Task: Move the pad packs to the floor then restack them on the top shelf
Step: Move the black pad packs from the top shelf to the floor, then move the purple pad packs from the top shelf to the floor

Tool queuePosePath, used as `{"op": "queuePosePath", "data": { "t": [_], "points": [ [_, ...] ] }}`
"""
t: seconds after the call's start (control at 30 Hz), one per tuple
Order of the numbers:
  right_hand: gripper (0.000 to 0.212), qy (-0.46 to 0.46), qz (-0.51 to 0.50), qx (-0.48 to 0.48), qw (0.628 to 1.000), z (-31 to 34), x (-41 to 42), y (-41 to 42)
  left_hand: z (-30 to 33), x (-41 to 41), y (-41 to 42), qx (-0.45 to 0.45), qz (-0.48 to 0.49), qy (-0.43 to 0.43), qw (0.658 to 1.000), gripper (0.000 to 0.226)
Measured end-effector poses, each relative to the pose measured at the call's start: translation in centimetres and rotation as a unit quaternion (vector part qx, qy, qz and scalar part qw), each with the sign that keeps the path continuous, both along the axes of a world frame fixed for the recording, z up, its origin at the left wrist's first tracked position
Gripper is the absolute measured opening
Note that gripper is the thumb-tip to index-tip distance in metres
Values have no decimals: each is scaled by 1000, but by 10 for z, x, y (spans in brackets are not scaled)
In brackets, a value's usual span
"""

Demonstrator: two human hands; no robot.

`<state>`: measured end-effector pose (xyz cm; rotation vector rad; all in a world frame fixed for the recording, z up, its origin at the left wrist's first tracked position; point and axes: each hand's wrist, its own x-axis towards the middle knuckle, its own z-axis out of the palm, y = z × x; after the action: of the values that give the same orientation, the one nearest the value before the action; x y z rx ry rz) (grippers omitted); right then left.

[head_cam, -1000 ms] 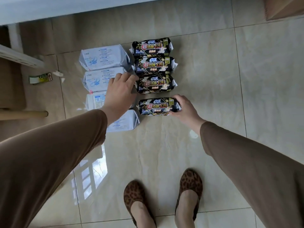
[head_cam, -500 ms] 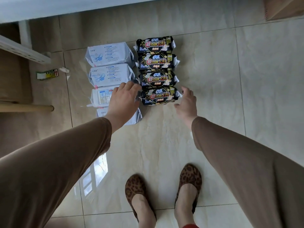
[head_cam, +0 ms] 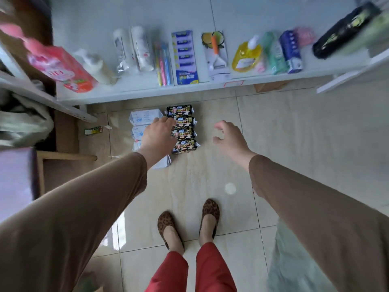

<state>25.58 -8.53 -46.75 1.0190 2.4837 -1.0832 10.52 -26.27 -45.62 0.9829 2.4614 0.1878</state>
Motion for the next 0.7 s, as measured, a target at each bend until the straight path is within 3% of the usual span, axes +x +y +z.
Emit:
{"op": "queuePosePath", "data": {
  "t": [0.17, 0.33, 0.5, 0.7],
  "points": [
    [43, 45, 24, 56, 997, 163, 0, 23, 150, 3, 28, 41, -40, 30, 998, 47],
    [43, 101, 20, 100, 990, 286, 11, 61, 268, 7, 65, 94, -48, 59, 993, 47],
    [40, 155, 4, 133, 979, 367, 25, 123, 347, 13, 124, 168, -45, 80, 982, 44],
    [40, 161, 50, 148, 975, 414, 36, 224, 400, 20, 211, 187, -31, 102, 977, 46]
  ]
}}
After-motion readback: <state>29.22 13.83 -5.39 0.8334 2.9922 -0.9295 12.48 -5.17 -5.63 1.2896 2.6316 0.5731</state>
